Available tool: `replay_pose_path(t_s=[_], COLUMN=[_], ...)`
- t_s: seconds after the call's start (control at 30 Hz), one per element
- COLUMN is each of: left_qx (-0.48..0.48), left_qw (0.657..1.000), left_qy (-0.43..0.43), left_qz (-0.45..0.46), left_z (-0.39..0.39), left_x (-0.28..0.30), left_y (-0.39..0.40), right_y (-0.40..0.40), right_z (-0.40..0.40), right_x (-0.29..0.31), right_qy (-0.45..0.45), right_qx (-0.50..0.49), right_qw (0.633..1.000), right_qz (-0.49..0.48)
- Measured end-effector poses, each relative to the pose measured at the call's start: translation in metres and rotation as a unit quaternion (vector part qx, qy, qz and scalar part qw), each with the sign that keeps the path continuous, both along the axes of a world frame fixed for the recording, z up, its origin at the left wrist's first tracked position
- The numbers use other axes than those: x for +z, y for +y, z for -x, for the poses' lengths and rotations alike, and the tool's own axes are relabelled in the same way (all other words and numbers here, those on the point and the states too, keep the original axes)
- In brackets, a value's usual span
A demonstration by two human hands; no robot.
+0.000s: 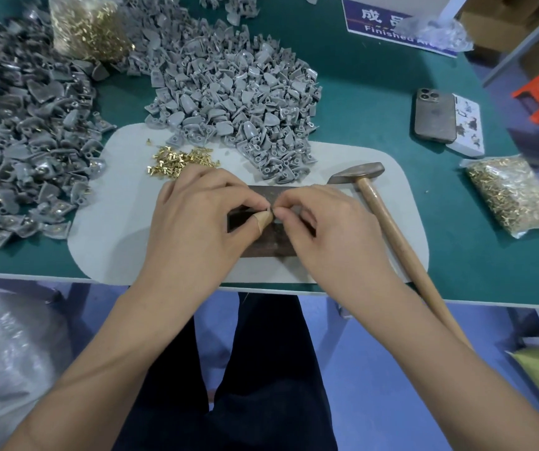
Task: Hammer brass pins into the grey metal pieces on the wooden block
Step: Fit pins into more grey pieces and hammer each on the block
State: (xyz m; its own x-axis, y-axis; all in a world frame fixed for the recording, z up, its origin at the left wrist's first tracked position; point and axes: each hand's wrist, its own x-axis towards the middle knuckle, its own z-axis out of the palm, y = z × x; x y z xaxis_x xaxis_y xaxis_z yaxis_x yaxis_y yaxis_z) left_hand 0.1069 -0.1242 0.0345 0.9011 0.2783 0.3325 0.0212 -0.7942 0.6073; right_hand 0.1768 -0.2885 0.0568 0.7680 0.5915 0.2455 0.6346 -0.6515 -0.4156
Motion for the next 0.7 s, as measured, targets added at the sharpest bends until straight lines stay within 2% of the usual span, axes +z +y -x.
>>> replay_pose_path(t_s=[0.1,0.3,0.37,0.47,0.53,0.6,0.7], left_qx=[-0.003,0.004,0.001,-0.005,-0.009,-0.011,-0.010], left_qw=[1.000,1.000,1.000,1.000,1.000,1.000,1.000], left_qy=[0.000,0.005,0.008,0.006,0.006,0.007,0.008], left_qz=[0.000,-0.003,-0.001,-0.002,-0.005,-0.009,-0.015], left_z=[0.001,0.000,-0.001,-0.002,-0.003,-0.004,-0.005], left_x=[0.000,0.000,0.001,0.002,0.004,0.006,0.006], left_y=[0.001,0.001,0.001,0.002,0.003,0.003,0.003], right_y=[-0.001,-0.003,-0.004,-0.001,0.003,0.007,0.011], right_z=[-0.007,-0.011,-0.013,-0.013,-0.015,-0.018,-0.018], right_x=[-0.003,0.003,0.006,0.014,0.021,0.029,0.034], right_qy=[0.065,0.132,0.129,0.085,0.057,0.047,0.042], right_qx=[-0.007,-0.002,0.001,0.027,0.048,0.064,0.079], right_qw=[0.996,0.988,0.989,0.995,0.997,0.994,0.990], right_qz=[-0.063,-0.076,-0.079,-0.041,0.018,0.074,0.107])
